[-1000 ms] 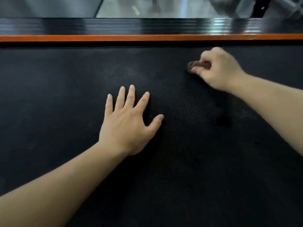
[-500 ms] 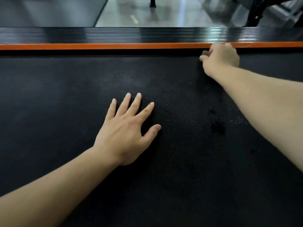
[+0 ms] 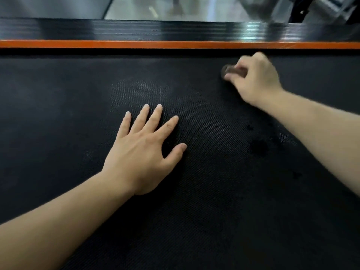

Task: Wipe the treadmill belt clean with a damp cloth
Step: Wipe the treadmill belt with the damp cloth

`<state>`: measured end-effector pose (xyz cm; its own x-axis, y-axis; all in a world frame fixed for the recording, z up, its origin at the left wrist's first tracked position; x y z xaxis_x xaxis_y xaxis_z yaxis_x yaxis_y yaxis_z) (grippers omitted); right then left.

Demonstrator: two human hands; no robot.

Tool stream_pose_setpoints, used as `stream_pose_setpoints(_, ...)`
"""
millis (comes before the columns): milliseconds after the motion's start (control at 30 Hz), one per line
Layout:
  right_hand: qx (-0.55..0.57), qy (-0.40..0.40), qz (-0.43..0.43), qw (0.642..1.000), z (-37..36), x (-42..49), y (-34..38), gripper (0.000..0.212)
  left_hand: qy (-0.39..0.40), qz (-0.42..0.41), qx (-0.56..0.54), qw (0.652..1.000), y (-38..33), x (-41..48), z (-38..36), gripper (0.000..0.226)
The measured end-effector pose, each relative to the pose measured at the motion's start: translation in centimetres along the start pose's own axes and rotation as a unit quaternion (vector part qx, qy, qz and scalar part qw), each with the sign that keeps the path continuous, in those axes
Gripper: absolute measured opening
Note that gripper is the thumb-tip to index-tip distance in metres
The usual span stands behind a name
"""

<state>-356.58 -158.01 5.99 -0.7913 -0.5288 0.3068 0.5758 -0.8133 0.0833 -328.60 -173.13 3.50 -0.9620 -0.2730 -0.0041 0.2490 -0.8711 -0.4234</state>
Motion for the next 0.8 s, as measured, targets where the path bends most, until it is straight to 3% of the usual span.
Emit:
stream_pose_setpoints(67, 0.002, 0.011, 0.076, 0.997, 0.7, -2.0, -0.7, 0.029, 0.002, 0.002, 0.004, 1.0, 0.0, 0.1, 0.0, 0.077)
stream_pose_setpoints(100, -0.009, 0.004, 0.067, 0.998, 1.2, -2.0, -1.5, 0.031, 0.005, 0.004, 0.004, 1.0, 0.0, 0.1, 0.0, 0.077)
stream_pose_setpoints(200, -0.025, -0.017, -0.089, 0.996, 1.7, -0.5, -4.1, 0.035, -0.002, -0.003, 0.0, 1.0, -0.1, 0.1, 0.1, 0.077)
stream_pose_setpoints(233, -0.03, -0.018, -0.098, 0.995, 1.8, -1.0, -3.3, 0.037, -0.003, -0.001, 0.0, 1.0, 0.0, 0.1, 0.1, 0.077)
stream_pose_setpoints(333, 0.006, -0.02, 0.047, 0.999, 2.2, -6.2, 0.9, 0.039, 0.003, -0.001, 0.0, 1.0, -0.1, 0.1, 0.0, 0.078)
stream_pose_setpoints(433, 0.021, 0.027, 0.191, 0.981, 3.5, -12.6, 1.7, 0.043, 0.0, 0.002, -0.004, 1.0, -0.1, 0.1, 0.1, 0.08)
stream_pose_setpoints(500, -0.027, -0.003, 0.188, 0.982, 3.9, -11.9, -0.4, 0.042, -0.001, 0.004, -0.001, 1.0, -0.1, 0.1, 0.1, 0.081)
stream_pose_setpoints(633, -0.072, -0.027, 0.042, 0.996, 4.2, -9.7, -2.3, 0.033, 0.001, 0.004, 0.0, 1.0, -0.1, 0.0, 0.0, 0.081)
stream_pose_setpoints(700, -0.046, -0.019, 0.072, 0.996, 4.6, -13.3, 0.4, 0.03, -0.001, 0.002, 0.0, 1.0, -0.1, 0.0, 0.0, 0.081)
stream_pose_setpoints(800, 0.062, 0.05, 0.196, 0.977, 6.3, -20.0, 3.6, 0.034, -0.005, 0.0, 0.001, 1.0, -0.1, -0.1, 0.0, 0.081)
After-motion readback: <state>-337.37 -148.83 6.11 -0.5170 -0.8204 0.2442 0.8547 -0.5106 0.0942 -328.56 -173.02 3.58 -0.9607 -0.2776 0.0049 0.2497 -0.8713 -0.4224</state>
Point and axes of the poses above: each hand's wrist, its own x-axis towards the middle knuckle, its own z-axis out of the back of the hand, y = z × x, the point moved 2 cm from there along x, towards the middle knuckle, and after that the axes turned 14 degrees about -x, right-handed, at the moved point
